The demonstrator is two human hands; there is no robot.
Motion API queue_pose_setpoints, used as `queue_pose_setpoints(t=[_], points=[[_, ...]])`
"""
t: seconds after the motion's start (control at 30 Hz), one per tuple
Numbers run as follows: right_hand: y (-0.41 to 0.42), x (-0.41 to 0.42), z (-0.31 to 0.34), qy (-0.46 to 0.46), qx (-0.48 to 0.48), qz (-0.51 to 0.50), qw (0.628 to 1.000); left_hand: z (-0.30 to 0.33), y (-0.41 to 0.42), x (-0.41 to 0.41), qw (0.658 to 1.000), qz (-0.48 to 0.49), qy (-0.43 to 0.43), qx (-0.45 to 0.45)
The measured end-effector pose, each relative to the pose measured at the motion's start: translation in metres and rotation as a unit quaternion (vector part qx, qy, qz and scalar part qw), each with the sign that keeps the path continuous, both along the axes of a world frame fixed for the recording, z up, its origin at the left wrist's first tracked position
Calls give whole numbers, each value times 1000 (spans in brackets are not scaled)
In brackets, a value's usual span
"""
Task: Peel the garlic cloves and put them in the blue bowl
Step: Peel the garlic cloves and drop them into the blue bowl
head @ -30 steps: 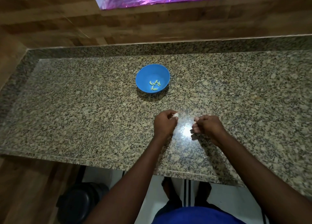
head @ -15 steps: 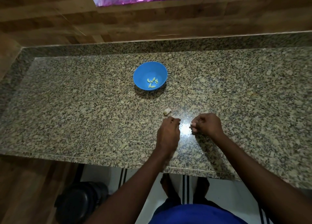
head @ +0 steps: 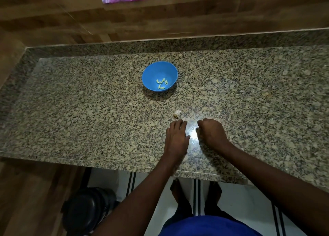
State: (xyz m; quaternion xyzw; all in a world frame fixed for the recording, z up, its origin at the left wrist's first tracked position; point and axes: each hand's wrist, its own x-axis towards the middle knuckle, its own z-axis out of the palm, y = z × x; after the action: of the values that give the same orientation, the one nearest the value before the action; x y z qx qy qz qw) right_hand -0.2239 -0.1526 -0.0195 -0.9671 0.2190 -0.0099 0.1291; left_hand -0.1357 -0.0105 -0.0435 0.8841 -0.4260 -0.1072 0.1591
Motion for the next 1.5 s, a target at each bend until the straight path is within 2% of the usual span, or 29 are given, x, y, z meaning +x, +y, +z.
queue_pose_setpoints(t=[0.1,0.27,0.33,0.43,0.53,0.6,0.63,0.7,0.73,0.8,0.83,0.87,0.97,1.13,1.23,1.33,1.43,1.5], points=[[5,0,-2,75,-64,71,993,-2,7,0,1000,12,2,-8],[9,7,10,95,-150,163,971,-5,13,-1,1000,17,9,-9],[14,11,19,142,-165,228,949,-4,12,0,1000,17,14,-5],[13,18,24,173,-160,233,943,-2,11,0,1000,16,17,3],[2,14,17,105,-88,177,975,2,10,-1,1000,16,18,1],[-11,6,9,29,35,52,998,2,9,-2,1000,21,16,-8],[-16,1,6,-15,114,-22,993,0,7,-1,999,26,18,-21],[-20,-8,7,-71,259,-140,953,4,2,0,993,56,60,-85],[-19,-12,8,-87,321,-184,925,8,-2,0,982,82,115,-122],[-14,-19,15,-118,424,-246,864,20,-11,-2,934,133,286,-169],[-13,-22,20,-130,447,-258,846,25,-16,-3,902,151,365,-178],[-12,-23,23,-136,447,-261,845,30,-20,-5,872,164,424,-184],[-13,-26,29,-128,376,-239,886,36,-31,-8,819,188,510,-184],[-21,-31,26,-104,324,-171,925,39,-37,-7,777,219,557,-196],[-26,-31,22,-42,333,-105,936,40,-39,-6,792,200,544,-193],[-31,-28,21,-24,333,-77,940,47,-40,-4,805,169,537,-185],[-37,-27,22,-32,319,-48,946,52,-40,1,800,164,552,-171],[-36,-29,23,-61,275,-17,959,52,-40,5,789,165,571,-156]])
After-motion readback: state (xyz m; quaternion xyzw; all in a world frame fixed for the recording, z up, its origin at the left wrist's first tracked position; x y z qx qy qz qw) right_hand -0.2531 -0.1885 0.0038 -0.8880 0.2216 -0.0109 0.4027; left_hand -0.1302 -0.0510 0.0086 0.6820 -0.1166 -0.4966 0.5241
